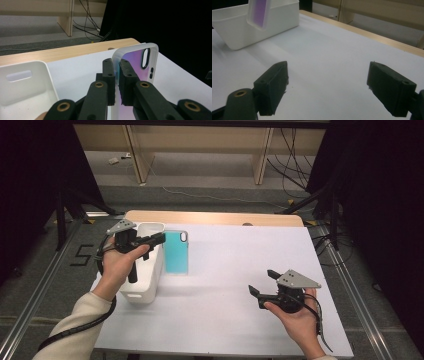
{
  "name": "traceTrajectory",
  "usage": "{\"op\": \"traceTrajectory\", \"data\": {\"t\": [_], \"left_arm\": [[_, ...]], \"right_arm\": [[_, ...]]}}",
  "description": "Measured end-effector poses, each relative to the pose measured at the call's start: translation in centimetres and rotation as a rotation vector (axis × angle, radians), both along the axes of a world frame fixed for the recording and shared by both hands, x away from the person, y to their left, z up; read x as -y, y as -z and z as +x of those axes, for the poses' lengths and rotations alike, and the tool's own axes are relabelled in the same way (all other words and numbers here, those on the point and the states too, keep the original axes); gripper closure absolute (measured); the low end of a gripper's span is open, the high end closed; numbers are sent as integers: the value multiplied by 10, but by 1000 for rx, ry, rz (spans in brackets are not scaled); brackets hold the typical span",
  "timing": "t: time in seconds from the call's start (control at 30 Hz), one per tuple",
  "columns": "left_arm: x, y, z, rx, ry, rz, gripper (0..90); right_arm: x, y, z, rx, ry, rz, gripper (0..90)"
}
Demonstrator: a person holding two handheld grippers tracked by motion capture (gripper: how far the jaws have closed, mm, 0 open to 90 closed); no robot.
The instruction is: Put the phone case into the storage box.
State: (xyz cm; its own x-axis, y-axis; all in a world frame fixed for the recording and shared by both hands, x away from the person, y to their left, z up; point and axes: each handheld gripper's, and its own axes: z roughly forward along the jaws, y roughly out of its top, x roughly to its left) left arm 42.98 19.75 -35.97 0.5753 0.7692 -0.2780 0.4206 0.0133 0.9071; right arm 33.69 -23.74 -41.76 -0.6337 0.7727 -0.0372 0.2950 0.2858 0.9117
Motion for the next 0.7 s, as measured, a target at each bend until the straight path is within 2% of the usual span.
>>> {"op": "traceTrajectory", "data": {"t": [0.07,0.1,0.13,0.17,0.23,0.27,0.3,0.4,0.47,0.5,0.63,0.7], "left_arm": [[-1,-1,1,1,-6,1,841],[-2,-2,1,0,-9,5,841],[-2,-2,1,2,-11,5,841],[-3,-3,2,4,-10,3,841],[-4,-4,3,6,-13,5,841],[-5,-5,3,10,-11,8,841],[-5,-6,3,9,-18,5,841],[-7,-7,5,12,-22,10,841],[-9,-8,5,14,-25,15,841],[-9,-8,6,15,-26,14,841],[-12,-9,7,15,-32,19,841],[-13,-9,7,16,-35,21,841]], "right_arm": [[-1,0,-1,-15,0,8,186],[1,-1,-1,-9,4,-10,187],[1,-2,-2,-18,3,-5,186],[0,0,-1,-1,1,6,186],[0,0,-1,-4,3,10,186],[0,0,-2,-18,0,15,186],[0,1,-1,-7,1,13,186],[1,0,-2,-20,3,3,185],[1,0,-1,-16,4,1,185],[0,1,0,3,-2,22,185],[0,1,0,-2,2,18,185],[1,0,-1,-19,2,-1,184]]}}
